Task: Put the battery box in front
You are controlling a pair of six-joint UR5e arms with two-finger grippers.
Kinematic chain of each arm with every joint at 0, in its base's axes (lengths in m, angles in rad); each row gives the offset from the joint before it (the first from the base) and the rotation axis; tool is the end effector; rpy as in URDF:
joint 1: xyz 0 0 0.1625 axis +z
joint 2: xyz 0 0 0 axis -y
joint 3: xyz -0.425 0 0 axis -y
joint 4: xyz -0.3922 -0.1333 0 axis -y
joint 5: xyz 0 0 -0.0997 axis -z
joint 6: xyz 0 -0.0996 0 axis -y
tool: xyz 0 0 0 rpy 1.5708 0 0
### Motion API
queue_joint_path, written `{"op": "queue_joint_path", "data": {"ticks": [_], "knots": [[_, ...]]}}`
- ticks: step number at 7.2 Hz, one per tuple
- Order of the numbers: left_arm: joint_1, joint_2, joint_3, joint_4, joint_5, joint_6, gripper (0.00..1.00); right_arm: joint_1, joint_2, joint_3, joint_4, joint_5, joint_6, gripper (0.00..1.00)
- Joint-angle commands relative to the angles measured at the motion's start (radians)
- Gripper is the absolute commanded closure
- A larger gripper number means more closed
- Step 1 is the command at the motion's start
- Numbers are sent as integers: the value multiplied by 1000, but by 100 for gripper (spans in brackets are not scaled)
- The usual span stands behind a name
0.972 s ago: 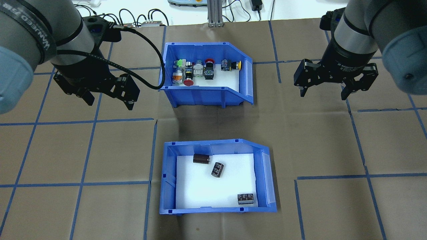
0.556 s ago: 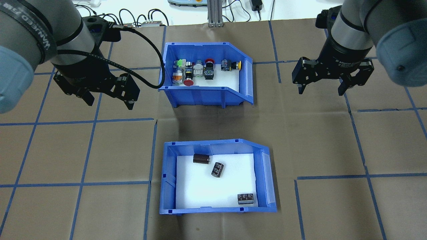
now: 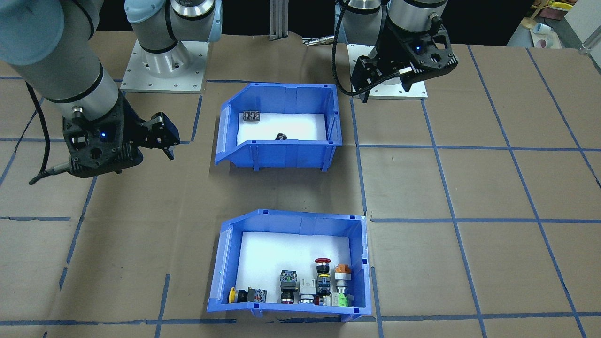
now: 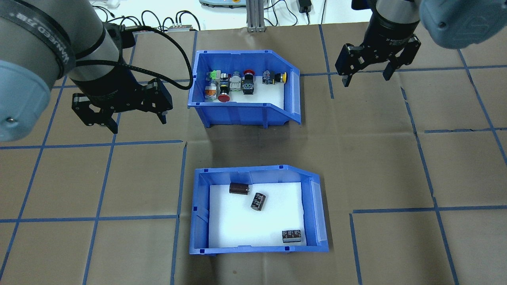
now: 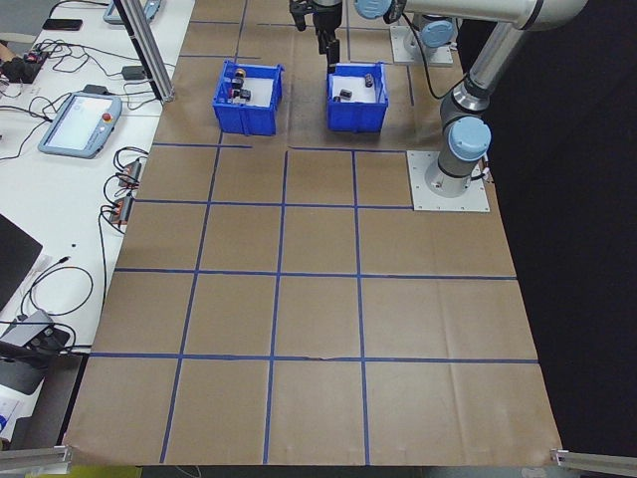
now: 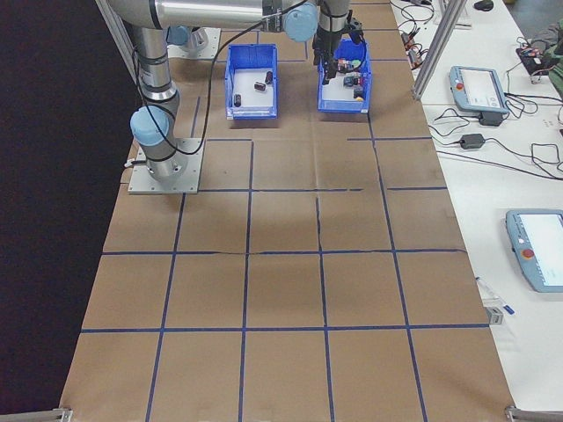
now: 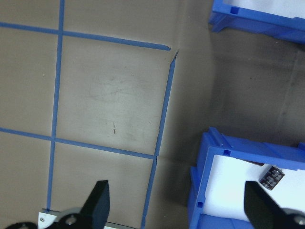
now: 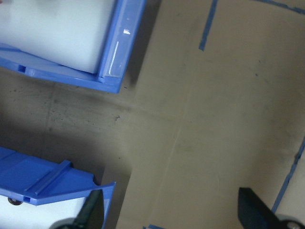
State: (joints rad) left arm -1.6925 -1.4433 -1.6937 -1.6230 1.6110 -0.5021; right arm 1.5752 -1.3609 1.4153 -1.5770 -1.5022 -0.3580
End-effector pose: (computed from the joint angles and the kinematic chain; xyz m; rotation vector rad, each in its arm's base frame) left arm -0.1809 -0.4141 0.4817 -0.5824 3.0329 0.0509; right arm 0.1427 -0.5743 0.4528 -0.5499 3.0154 0.0542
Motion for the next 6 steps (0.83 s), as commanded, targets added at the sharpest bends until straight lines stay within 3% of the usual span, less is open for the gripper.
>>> {"op": "queue_joint_path", "data": {"ticks": [1,3,4,5,6], "knots": [[-134,44,-76,2,3,-400,2,49,83,-83,0,14,-300,0],[-196,85,-150,3,-14,-786,2,127,164,-178,-2,7,-510,0],[-216,140,-229,26,-92,-909,2,188,216,-227,-11,-6,-560,0],[-234,186,-330,111,-103,-1120,2,266,273,-284,-43,-94,-596,0],[-266,220,-422,234,-103,-1215,2,340,337,-345,-47,-131,-598,0]]}}
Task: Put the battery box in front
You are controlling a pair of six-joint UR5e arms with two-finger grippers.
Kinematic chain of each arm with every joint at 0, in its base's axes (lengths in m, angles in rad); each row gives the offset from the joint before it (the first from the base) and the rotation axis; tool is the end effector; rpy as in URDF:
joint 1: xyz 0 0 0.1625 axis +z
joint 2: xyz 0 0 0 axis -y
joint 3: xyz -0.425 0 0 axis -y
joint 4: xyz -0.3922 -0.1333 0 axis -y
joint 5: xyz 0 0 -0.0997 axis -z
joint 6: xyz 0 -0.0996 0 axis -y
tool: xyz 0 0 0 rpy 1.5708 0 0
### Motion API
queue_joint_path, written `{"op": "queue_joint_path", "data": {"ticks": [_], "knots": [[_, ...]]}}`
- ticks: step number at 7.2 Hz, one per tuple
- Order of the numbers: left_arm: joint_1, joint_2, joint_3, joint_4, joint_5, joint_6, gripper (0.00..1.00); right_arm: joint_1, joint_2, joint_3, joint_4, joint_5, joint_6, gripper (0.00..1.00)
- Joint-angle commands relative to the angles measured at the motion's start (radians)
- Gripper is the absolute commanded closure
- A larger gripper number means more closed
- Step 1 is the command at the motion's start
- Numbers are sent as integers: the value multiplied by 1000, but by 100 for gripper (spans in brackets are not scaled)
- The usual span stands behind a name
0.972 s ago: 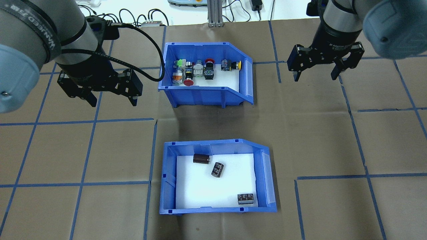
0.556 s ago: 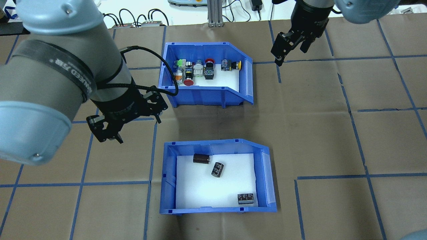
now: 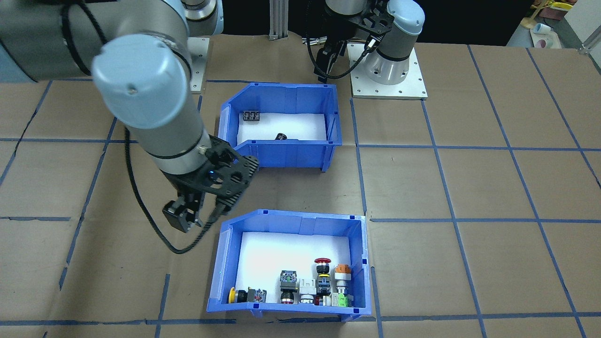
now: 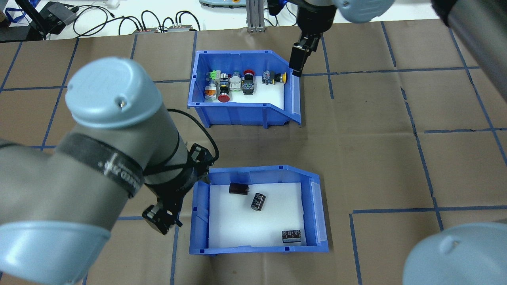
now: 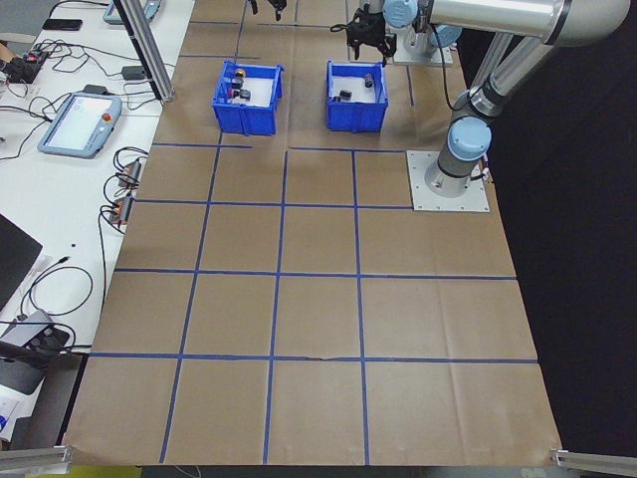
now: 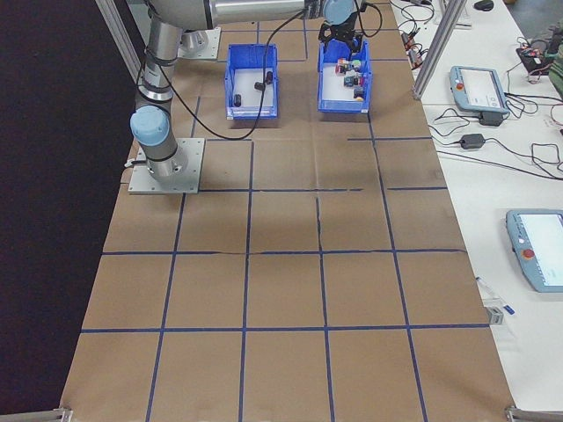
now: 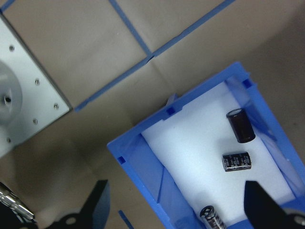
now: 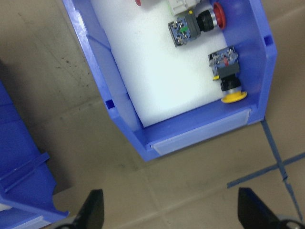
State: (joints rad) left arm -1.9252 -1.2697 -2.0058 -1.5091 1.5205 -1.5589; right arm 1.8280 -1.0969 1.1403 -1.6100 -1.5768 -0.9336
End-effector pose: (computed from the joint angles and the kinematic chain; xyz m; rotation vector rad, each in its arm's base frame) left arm -0.2529 -0.2849 0.4096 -1.7635 2.5603 0.1286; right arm 0.3026 -0.6288 0.4236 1.7595 -2.5974 -0.0093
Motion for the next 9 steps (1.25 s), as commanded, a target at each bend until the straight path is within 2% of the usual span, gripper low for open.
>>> {"op": "queue_joint_path", "data": {"ticks": [1,2,6,7,8,9], "knots": [[-87,38,-186,276,-13,-328,2,126,134,-136,-16,-57,-22,0],[-115,32,-223,320,-13,-361,2,148,172,-181,-15,-54,-25,0],[-201,-40,-255,397,-6,-498,2,221,224,-133,-24,-48,-65,0],[-207,-59,-260,403,-9,-506,2,226,244,-122,-65,-51,-62,0],[-222,-75,-274,426,-10,-533,2,229,280,-113,-140,-54,-39,0],[-253,-97,-293,469,-10,-561,2,229,294,-102,-163,-54,-37,0]]}}
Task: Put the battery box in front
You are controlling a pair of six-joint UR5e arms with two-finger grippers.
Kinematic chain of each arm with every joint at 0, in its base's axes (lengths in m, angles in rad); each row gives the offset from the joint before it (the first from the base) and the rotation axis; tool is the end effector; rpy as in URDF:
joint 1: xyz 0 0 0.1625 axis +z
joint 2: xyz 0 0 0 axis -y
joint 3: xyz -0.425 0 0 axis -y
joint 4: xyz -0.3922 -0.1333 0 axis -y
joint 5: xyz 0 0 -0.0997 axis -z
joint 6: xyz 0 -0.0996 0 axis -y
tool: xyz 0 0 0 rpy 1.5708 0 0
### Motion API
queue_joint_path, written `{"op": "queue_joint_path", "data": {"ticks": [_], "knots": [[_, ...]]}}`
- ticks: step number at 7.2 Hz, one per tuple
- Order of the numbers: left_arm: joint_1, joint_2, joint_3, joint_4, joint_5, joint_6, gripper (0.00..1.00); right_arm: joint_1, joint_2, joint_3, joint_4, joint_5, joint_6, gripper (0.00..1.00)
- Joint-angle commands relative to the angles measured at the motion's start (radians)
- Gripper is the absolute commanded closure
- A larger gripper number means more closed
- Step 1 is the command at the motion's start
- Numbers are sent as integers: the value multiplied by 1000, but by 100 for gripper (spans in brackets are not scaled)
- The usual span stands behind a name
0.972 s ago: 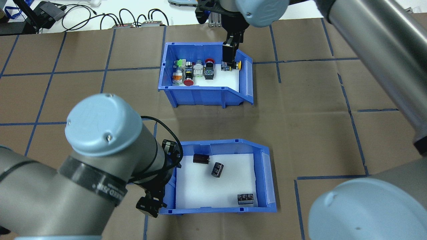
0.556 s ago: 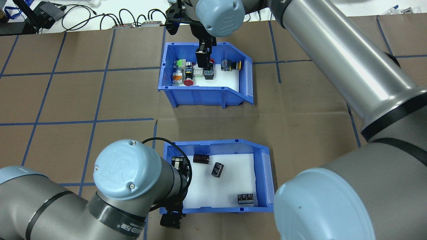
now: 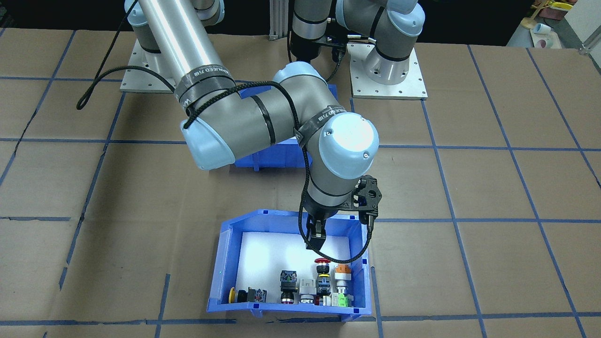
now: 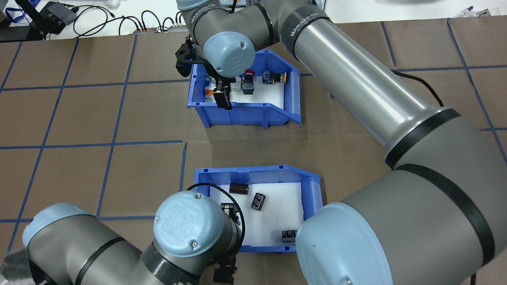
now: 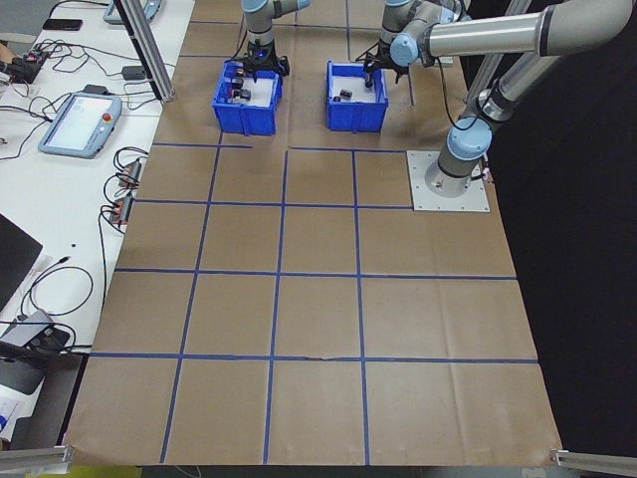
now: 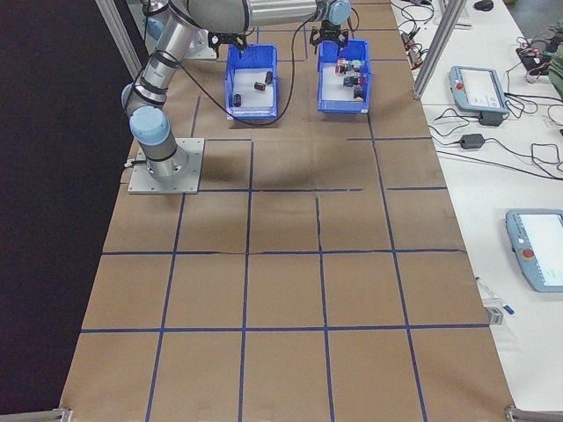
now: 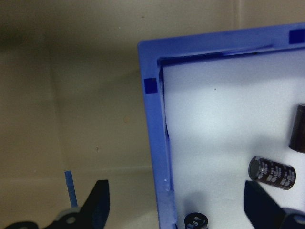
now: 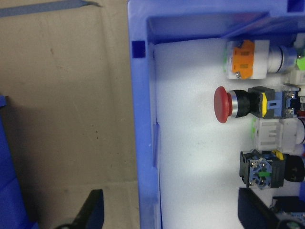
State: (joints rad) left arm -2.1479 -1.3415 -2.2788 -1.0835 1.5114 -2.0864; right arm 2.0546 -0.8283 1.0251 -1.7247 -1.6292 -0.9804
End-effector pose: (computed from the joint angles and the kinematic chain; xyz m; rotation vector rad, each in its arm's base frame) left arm -0.3088 -0.2191 0.2972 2.1356 -2.2718 -0.0868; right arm 0.4698 -0.6200 0.2953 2.0698 -2.3002 -0.0866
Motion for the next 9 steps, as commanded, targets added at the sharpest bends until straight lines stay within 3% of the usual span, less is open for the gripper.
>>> {"op": "queue_joint_path", "data": {"ticks": [1,2,4,6,7,8,9], "knots": [[-39,-47,-36,86,1,-49,3,10,31,30,-49,-1,11,0],[-40,-77,-37,118,4,-50,5,16,12,64,-56,-3,26,0],[-53,-132,-37,171,7,-66,13,15,8,63,-56,-6,37,28],[-53,-134,-51,174,0,-66,67,10,3,58,-55,-32,29,67],[-53,-133,-57,184,0,-66,85,12,-20,62,-52,-47,29,80],[-53,-134,-59,259,0,-78,90,10,-29,61,-41,-69,28,91],[-53,-134,-59,311,-26,-105,100,9,-34,59,-39,-70,28,95]]}}
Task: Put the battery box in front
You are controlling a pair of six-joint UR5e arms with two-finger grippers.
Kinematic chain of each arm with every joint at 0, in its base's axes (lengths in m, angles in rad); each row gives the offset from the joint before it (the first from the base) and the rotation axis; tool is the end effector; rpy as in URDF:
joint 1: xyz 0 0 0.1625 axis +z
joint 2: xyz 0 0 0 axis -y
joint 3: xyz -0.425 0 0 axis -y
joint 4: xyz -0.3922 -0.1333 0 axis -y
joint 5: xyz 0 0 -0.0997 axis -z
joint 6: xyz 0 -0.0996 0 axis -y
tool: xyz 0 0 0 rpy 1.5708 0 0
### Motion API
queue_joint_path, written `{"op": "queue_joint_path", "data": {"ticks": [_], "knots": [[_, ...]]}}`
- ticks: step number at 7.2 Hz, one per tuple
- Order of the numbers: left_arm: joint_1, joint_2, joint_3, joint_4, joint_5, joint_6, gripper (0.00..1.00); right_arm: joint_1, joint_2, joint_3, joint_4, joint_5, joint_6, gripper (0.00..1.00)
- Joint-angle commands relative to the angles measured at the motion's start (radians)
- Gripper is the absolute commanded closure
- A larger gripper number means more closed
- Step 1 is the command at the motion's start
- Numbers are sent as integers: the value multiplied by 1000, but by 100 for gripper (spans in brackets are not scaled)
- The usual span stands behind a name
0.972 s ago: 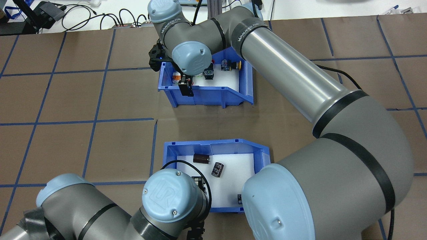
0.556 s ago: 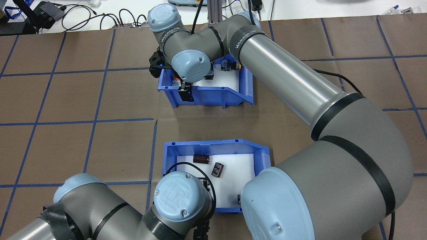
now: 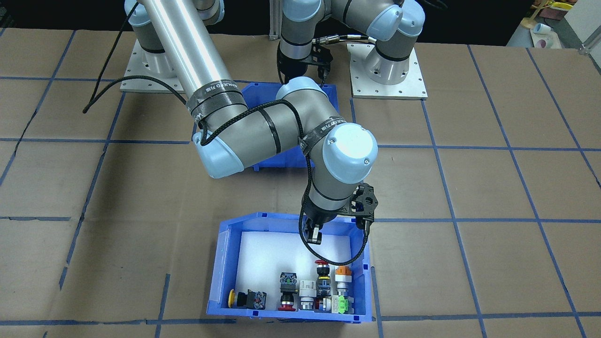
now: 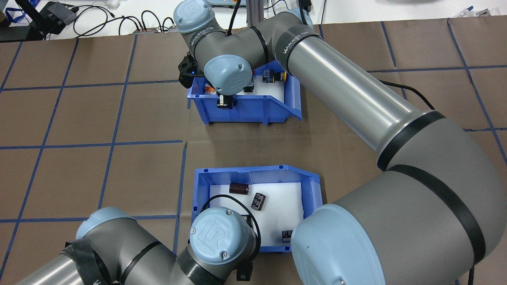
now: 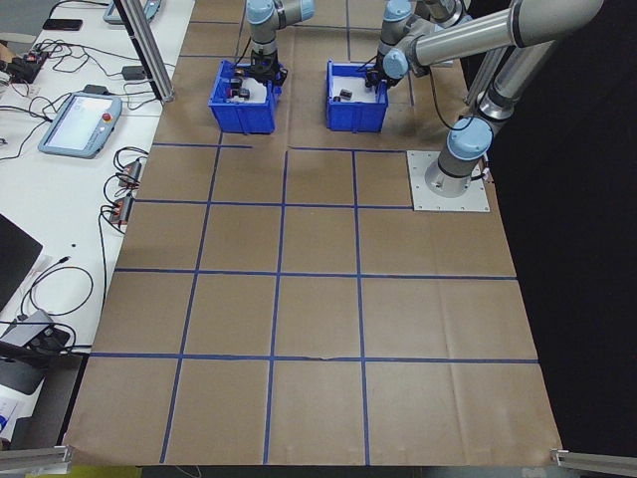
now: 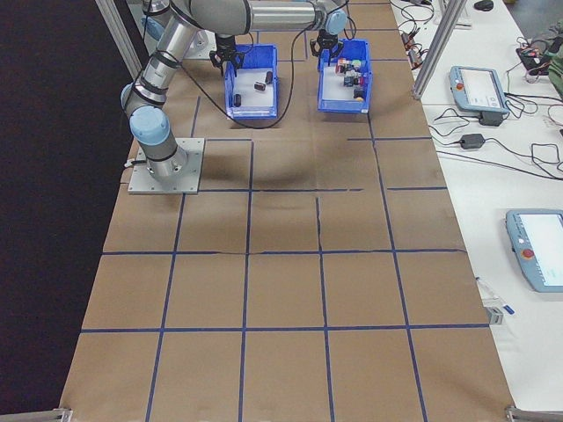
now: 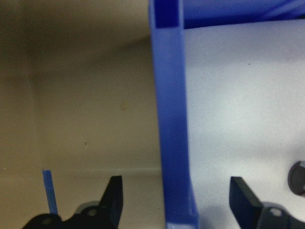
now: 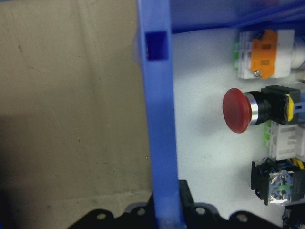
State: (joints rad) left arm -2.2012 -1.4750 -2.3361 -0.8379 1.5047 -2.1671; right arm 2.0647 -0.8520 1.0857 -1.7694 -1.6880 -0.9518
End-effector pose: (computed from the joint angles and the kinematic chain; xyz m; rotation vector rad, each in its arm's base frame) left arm -0.3327 -0.2186 0.2493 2.1289 -2.2074 -0.0832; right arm 0.4662 -0.6094 0.2892 2.0094 -2.2732 -0.0923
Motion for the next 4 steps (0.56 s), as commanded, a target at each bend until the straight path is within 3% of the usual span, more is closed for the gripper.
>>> {"op": "queue_joint_path", "data": {"ticks": [1,3,4], "knots": [[1,4,0,65,-55,-29,100,-23,-33,3,11,-13,-7,95],[11,45,11,51,-49,-5,100,-99,-91,16,98,-15,-95,96],[21,59,12,22,-22,47,100,-144,-119,19,131,-21,-141,96]]}}
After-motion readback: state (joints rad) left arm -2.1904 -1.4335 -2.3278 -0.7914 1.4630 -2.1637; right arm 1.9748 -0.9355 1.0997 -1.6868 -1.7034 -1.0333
